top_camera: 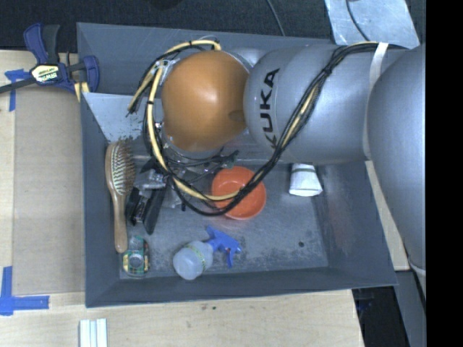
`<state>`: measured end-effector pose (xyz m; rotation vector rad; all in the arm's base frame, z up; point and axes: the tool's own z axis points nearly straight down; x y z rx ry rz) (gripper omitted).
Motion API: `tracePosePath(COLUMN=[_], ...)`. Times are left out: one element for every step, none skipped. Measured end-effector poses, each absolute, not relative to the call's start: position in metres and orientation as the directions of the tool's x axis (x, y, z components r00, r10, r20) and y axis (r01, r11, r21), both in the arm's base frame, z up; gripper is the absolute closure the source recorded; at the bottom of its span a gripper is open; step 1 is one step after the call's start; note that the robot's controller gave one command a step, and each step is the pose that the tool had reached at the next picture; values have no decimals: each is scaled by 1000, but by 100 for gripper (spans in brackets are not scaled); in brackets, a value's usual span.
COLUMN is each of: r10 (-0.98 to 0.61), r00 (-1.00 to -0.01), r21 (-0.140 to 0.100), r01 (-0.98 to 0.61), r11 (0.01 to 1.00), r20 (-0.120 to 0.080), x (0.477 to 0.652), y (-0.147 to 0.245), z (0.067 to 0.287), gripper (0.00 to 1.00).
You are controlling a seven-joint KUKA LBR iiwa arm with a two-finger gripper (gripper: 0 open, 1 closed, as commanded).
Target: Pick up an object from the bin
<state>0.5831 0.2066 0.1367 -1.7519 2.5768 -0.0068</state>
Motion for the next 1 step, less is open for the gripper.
tracePosePath(r10=[-929], r00=[-370], r21=[-14], r01=[-929], r11=[370], r20=[-16], x=[582], y=[206], z=[161], gripper=[100])
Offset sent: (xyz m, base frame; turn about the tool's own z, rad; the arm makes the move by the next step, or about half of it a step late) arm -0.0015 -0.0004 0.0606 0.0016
